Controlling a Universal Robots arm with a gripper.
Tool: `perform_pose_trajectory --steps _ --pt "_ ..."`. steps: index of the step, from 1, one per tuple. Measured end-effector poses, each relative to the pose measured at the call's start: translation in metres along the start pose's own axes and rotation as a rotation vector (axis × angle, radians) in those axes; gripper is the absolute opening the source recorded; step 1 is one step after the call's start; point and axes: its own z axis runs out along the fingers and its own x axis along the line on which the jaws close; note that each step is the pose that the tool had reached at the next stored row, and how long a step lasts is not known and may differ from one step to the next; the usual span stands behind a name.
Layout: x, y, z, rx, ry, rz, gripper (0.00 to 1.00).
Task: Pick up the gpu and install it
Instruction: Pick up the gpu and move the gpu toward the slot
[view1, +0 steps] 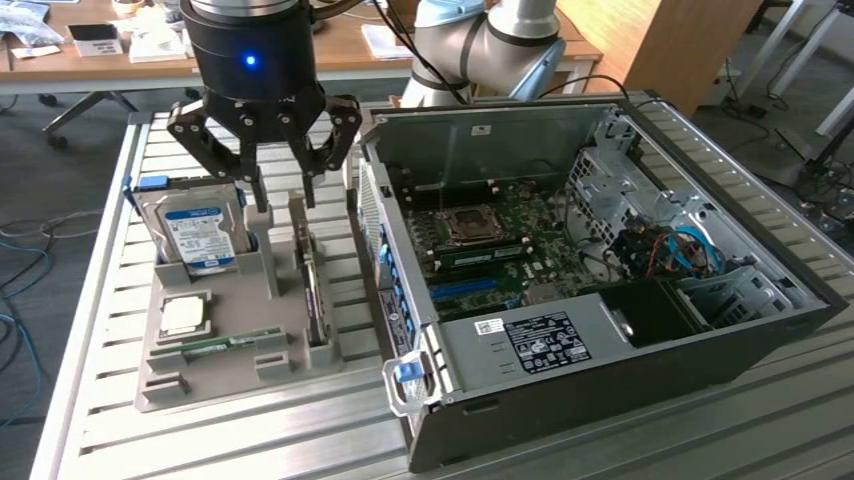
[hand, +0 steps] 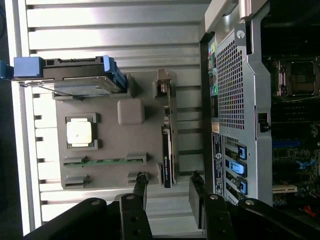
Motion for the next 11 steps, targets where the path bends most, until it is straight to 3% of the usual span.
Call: perform_pose_trajectory --steps 5,11 --pt "0.0 0.0 0.0001 0.0 0.0001 0.0 0.47" --pt "0.0002 -0.0003 0.0079 -0.0001 -0.0001 0.0 0.47"
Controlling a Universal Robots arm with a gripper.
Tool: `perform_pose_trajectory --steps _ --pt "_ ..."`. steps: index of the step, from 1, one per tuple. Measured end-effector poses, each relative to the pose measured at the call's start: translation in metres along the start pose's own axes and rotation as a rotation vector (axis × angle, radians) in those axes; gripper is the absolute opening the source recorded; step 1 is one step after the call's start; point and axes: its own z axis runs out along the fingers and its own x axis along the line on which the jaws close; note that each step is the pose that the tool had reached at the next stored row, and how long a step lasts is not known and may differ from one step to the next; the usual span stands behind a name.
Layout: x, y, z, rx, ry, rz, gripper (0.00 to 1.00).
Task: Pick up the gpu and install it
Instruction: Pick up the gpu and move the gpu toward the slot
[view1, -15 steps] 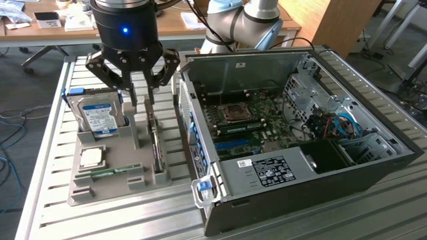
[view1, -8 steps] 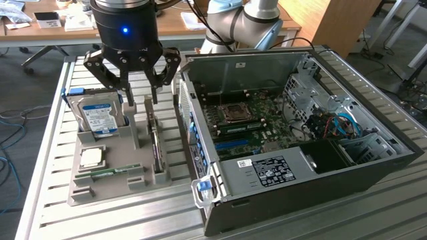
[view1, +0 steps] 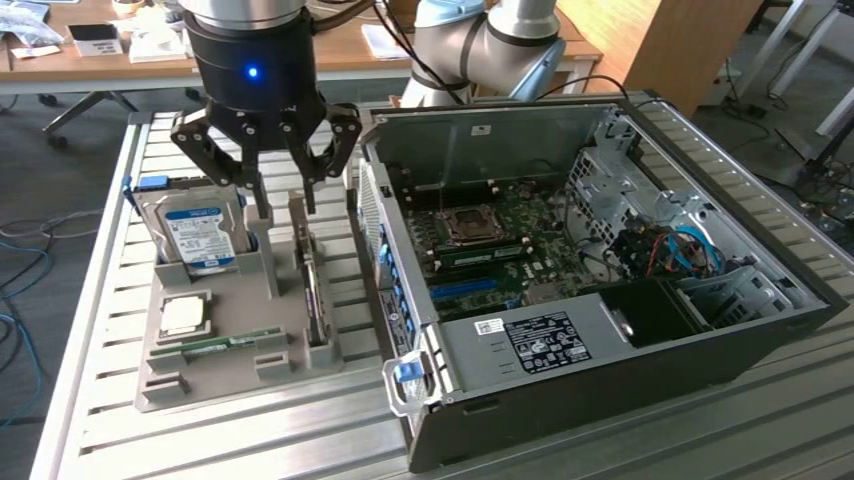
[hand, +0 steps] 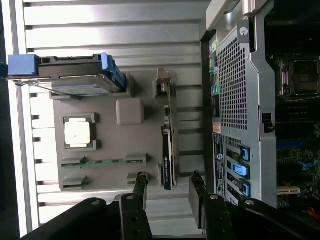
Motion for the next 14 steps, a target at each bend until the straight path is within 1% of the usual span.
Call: perform_pose_trajectory --steps 11,14 --pt "0.0 0.0 0.0002 0.0 0.0 0.0 0.47" --pt "0.0 -0.0002 0.003 0.0 0.0 0.0 0.47"
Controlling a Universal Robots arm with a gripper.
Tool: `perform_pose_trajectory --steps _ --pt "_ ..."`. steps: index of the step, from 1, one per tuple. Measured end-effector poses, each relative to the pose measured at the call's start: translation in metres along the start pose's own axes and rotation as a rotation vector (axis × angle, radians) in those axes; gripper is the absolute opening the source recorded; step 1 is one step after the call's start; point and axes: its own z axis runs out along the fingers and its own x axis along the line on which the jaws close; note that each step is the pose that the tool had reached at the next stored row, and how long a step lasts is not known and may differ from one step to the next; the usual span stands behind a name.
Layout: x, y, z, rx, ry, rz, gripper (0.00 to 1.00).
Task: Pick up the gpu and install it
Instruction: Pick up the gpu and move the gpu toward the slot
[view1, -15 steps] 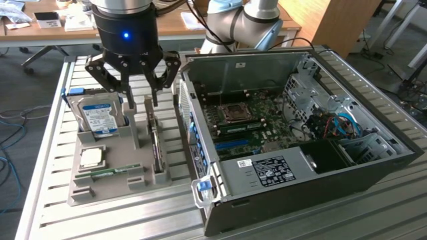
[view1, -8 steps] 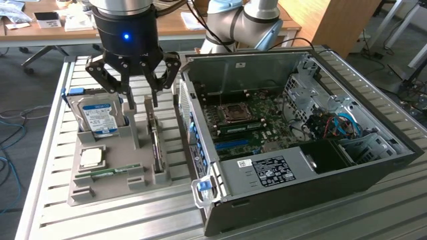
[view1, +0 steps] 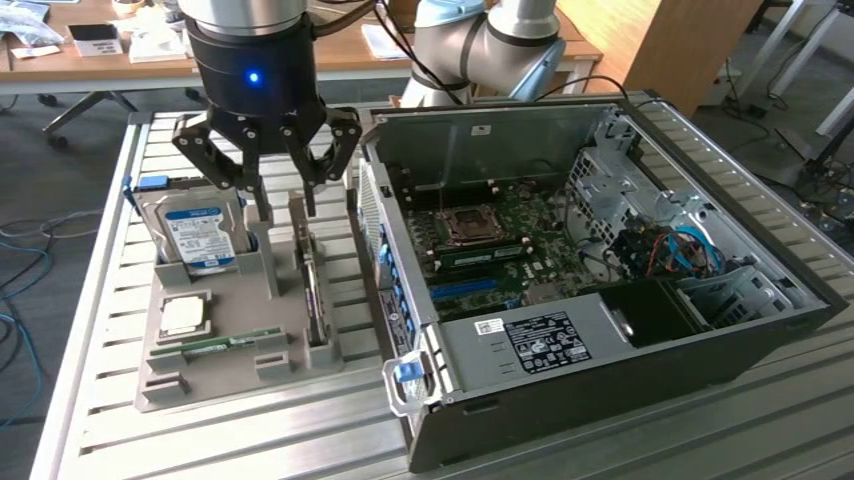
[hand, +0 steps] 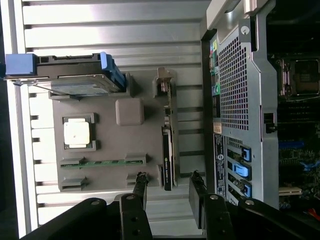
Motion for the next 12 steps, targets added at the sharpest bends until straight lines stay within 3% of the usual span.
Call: perform_pose_trajectory --steps 12 --pt "0.0001 -0.0001 0.0024 -0.0002 0.0 0.0 0.47"
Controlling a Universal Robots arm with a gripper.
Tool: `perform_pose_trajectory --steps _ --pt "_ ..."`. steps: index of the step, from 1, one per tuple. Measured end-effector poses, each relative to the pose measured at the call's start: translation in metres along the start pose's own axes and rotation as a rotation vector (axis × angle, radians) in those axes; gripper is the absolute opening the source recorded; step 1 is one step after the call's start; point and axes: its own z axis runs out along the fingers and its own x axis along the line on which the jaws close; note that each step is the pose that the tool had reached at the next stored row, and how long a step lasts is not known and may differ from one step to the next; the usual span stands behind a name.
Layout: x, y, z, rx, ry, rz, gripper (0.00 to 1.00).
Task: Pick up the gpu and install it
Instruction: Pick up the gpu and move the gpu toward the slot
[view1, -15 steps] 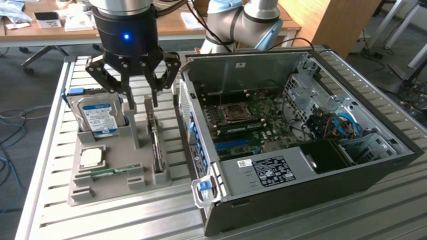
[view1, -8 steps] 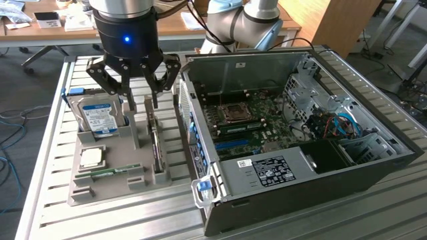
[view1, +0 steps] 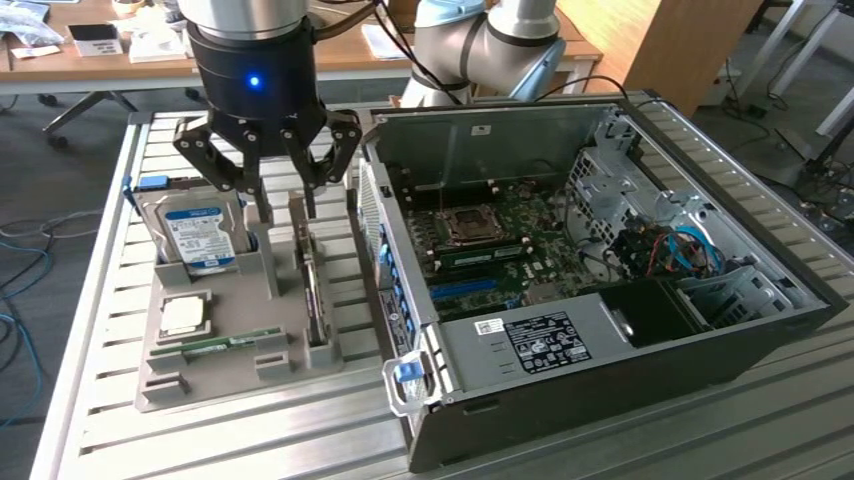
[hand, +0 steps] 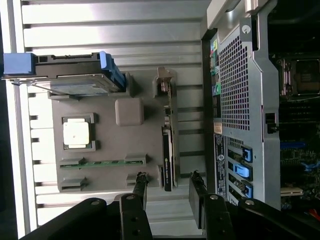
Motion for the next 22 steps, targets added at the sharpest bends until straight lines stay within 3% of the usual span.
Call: perform_pose_trajectory --steps 22 --pt "0.0001 -0.0002 0.0042 -0.0001 -0.0001 0.0 0.47"
